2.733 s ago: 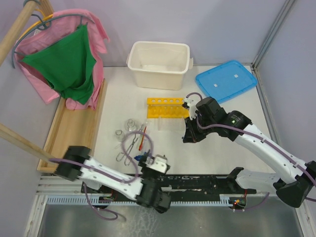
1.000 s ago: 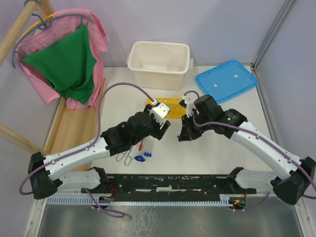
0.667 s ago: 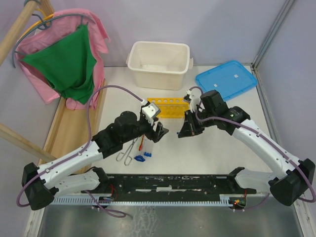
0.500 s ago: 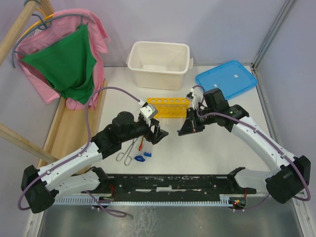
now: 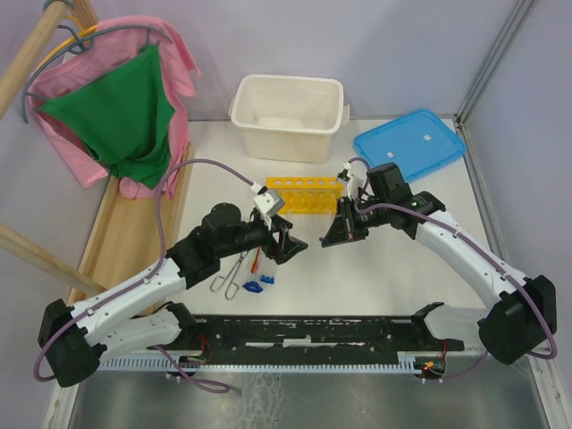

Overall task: Organize the chemistry lab equipment
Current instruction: Insert the test tube into the slot of the test tube rack.

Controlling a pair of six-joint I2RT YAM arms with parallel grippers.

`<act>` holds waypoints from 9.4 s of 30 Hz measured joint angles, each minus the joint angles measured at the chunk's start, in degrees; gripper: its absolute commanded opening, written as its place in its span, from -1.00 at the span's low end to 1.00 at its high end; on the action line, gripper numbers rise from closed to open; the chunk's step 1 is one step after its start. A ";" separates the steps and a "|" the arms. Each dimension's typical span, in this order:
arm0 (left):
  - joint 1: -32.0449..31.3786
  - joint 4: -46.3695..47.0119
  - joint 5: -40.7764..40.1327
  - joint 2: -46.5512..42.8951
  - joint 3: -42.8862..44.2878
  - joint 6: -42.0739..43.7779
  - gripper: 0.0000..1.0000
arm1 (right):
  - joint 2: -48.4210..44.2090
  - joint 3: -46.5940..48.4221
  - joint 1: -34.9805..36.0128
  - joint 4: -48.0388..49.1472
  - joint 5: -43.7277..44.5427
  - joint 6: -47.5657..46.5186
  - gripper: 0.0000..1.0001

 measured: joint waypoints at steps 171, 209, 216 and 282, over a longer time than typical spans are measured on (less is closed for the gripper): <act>1.38 44.63 -31.52 -4.79 -38.60 -92.65 -0.94 | -12.96 -18.40 14.27 35.08 26.14 5.53 -0.17; 1.38 51.87 -33.42 -1.09 -35.26 -93.09 -0.94 | -12.66 -24.76 16.20 51.89 26.93 8.31 -0.24; 1.38 53.16 -34.53 -1.05 -35.78 -94.12 -0.94 | -12.57 -27.12 16.68 57.77 26.88 9.53 -0.25; 1.44 56.52 -33.07 2.49 -36.33 -95.27 -0.27 | -7.43 -24.28 21.55 60.26 35.39 4.70 -0.88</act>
